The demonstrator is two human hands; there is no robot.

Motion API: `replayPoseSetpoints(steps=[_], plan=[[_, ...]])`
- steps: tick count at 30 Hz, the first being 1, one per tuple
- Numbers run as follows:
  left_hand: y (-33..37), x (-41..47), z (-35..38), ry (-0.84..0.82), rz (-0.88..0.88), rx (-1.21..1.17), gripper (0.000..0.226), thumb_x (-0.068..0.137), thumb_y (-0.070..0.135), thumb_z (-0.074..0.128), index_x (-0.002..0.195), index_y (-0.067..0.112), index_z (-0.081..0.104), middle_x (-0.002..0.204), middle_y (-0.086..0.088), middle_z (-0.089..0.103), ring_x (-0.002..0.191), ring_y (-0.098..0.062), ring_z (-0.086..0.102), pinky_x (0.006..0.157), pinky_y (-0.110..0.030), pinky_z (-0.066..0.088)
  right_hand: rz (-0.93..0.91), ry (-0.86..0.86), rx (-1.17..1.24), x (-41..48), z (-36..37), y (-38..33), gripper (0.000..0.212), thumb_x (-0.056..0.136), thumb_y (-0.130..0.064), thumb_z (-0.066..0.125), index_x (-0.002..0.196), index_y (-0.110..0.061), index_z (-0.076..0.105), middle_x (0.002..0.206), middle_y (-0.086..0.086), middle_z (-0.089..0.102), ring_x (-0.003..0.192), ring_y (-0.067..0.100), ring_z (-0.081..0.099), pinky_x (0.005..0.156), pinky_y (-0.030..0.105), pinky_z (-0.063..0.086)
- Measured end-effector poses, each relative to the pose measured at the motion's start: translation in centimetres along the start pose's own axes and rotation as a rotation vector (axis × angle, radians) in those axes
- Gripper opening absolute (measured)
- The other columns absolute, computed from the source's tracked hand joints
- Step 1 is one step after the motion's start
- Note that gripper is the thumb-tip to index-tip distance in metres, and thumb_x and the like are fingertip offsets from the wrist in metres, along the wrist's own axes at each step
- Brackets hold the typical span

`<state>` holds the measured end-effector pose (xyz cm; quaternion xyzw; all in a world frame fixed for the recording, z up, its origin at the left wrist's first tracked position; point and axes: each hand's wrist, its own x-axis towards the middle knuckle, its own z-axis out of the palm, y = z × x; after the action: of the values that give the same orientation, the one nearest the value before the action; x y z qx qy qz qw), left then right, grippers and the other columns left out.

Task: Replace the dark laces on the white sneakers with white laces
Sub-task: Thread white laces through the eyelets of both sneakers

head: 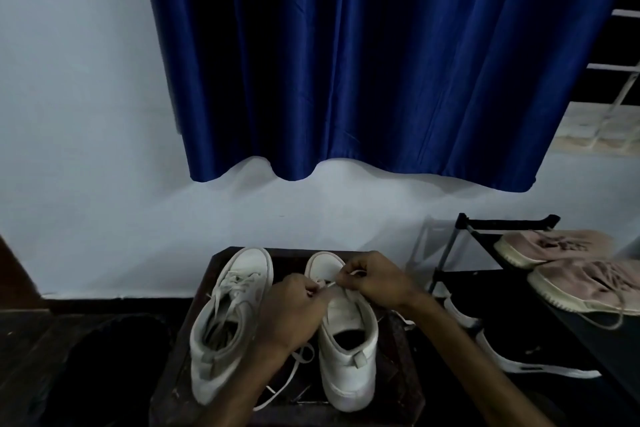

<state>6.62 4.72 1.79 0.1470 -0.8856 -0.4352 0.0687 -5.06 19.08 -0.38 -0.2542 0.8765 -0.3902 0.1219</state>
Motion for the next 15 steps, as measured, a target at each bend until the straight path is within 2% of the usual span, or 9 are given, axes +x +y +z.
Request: replayPoseSetpoints(steps=[1, 3, 4, 5, 7, 9, 12, 15], plan=[[-0.5, 0.1, 0.1, 0.006, -0.025, -0.067, 0.033, 0.082, 0.043, 0.059, 0.074, 0.012, 0.068, 0.072, 0.001, 0.069, 0.075, -0.015, 0.065, 0.073, -0.035, 0.050, 0.003, -0.001, -0.025, 0.0, 0.4, 0.0, 0.019, 0.080, -0.039, 0.070, 0.066, -0.027, 0.071, 0.075, -0.002, 0.072, 0.074, 0.007, 0.065, 0.079, 0.036, 0.052], [-1.6, 0.5, 0.2, 0.008, -0.066, -0.220, 0.043, 0.066, 0.047, 0.053, 0.065, 0.004, 0.060, 0.057, -0.001, 0.056, 0.058, -0.018, 0.055, 0.061, -0.042, 0.047, -0.003, -0.010, -0.009, -0.1, 0.8, -0.1, 0.022, 0.086, -0.031, 0.069, 0.063, -0.030, 0.068, 0.072, -0.006, 0.069, 0.071, 0.003, 0.062, 0.078, 0.034, 0.051], [-2.3, 0.8, 0.4, 0.005, -0.096, -0.296, 0.050, 0.059, 0.049, 0.051, 0.066, 0.000, 0.057, 0.057, -0.003, 0.050, 0.057, -0.017, 0.050, 0.057, -0.040, 0.043, -0.007, -0.002, 0.003, -0.2, 0.9, -0.2, 0.022, 0.087, -0.028, 0.069, 0.065, -0.028, 0.068, 0.072, -0.006, 0.068, 0.070, 0.001, 0.060, 0.076, 0.031, 0.050], [-2.7, 1.0, 0.5, -0.001, -0.133, -0.358, 0.054, 0.055, 0.048, 0.052, 0.069, -0.003, 0.058, 0.059, -0.005, 0.049, 0.059, -0.018, 0.049, 0.057, -0.039, 0.041, -0.012, 0.012, 0.017, -0.3, 1.0, -0.3, 0.020, 0.087, -0.026, 0.069, 0.067, -0.025, 0.069, 0.071, -0.006, 0.068, 0.068, 0.000, 0.059, 0.073, 0.029, 0.049], [-2.7, 1.2, 0.4, -0.012, -0.187, -0.438, 0.051, 0.055, 0.039, 0.054, 0.076, -0.007, 0.060, 0.065, -0.011, 0.055, 0.065, -0.022, 0.054, 0.059, -0.041, 0.047, -0.019, 0.041, 0.057, -0.5, 1.2, -0.3, 0.014, 0.087, -0.025, 0.070, 0.074, -0.021, 0.072, 0.066, -0.012, 0.065, 0.062, -0.006, 0.056, 0.065, 0.020, 0.046], [-2.4, 1.1, 0.2, -0.021, -0.205, -0.479, 0.039, 0.057, 0.027, 0.052, 0.077, -0.006, 0.062, 0.070, -0.018, 0.060, 0.071, -0.028, 0.060, 0.065, -0.052, 0.054, -0.022, 0.066, 0.084, -0.7, 1.4, -0.5, 0.013, 0.087, -0.025, 0.071, 0.077, -0.019, 0.073, 0.062, -0.014, 0.064, 0.059, -0.009, 0.055, 0.063, 0.017, 0.044], [-2.4, 1.0, 0.2, -0.012, -0.234, -0.522, 0.032, 0.059, 0.021, 0.052, 0.076, 0.000, 0.068, 0.086, -0.030, 0.067, 0.086, -0.043, 0.066, 0.074, -0.060, 0.054, -0.070, 0.093, 0.122, -1.0, 1.7, -0.8, 0.014, 0.087, -0.025, 0.072, 0.085, -0.012, 0.077, 0.078, -0.002, 0.074, 0.073, 0.003, 0.065, 0.072, 0.026, 0.051], [-2.4, 0.9, 0.2, -0.013, -0.237, -0.551, 0.025, 0.070, 0.016, 0.055, 0.078, -0.004, 0.068, 0.080, -0.027, 0.067, 0.084, -0.042, 0.066, 0.076, -0.063, 0.052, -0.134, 0.111, 0.090, -1.2, 1.8, -1.0, 0.013, 0.086, -0.024, 0.073, 0.086, -0.012, 0.078, 0.081, -0.002, 0.075, 0.074, 0.001, 0.064, 0.068, 0.017, 0.047]])
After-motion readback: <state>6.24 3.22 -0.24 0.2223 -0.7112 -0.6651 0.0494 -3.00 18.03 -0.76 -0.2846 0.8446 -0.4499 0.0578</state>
